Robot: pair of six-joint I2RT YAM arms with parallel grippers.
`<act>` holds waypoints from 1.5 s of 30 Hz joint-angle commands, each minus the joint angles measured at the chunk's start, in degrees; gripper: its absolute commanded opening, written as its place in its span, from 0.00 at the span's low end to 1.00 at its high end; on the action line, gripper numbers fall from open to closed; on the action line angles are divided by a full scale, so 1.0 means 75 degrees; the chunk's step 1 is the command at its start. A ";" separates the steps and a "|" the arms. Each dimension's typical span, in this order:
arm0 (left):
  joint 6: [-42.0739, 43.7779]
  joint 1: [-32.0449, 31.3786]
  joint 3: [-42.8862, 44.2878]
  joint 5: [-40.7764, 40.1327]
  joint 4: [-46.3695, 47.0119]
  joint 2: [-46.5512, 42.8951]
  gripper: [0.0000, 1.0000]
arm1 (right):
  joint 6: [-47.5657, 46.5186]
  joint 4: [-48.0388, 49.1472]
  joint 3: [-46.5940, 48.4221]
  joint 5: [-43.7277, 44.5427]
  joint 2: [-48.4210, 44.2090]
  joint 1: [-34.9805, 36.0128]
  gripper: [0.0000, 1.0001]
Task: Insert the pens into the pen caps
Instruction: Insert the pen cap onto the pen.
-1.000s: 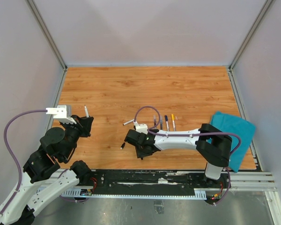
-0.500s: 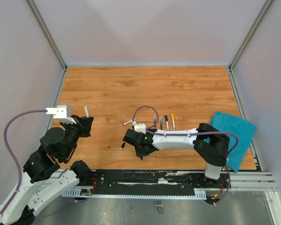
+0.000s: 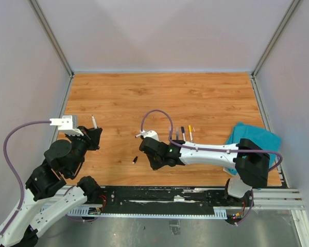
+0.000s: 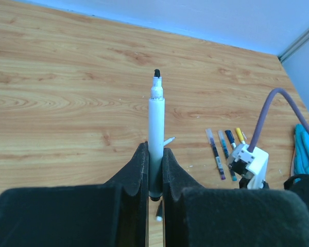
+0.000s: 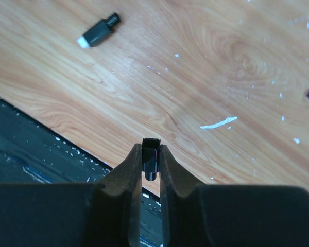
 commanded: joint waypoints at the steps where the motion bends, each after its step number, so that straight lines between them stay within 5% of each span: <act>1: 0.0019 -0.0028 0.0028 0.0015 0.0182 0.0161 0.00 | -0.1738 0.0297 -0.0192 -0.0267 -0.0423 0.0207 0.01; 11: 0.0108 -0.0028 0.0063 -0.0215 0.0548 0.0362 0.00 | -0.2884 0.0487 -0.0787 0.0513 -0.1813 0.0123 0.01; 24: 0.0016 -0.0028 -0.0371 0.0685 0.1399 0.1086 0.00 | -0.3369 0.2535 -0.2590 -0.0723 -0.4296 -0.1397 0.01; 31: -0.0081 -0.0028 -0.0545 0.1377 0.1866 0.1539 0.01 | -0.2770 0.2749 -0.2998 -0.1371 -0.4926 -0.2193 0.01; 38: -0.0245 -0.0028 -0.0762 0.1792 0.2185 0.1710 0.01 | -0.1351 0.4780 -0.4218 -0.3010 -0.5517 -0.3669 0.01; 45: -0.0527 -0.0071 -0.1480 0.3199 0.3416 0.1931 0.01 | -0.1366 0.5108 -0.4207 -0.2846 -0.5638 -0.3835 0.01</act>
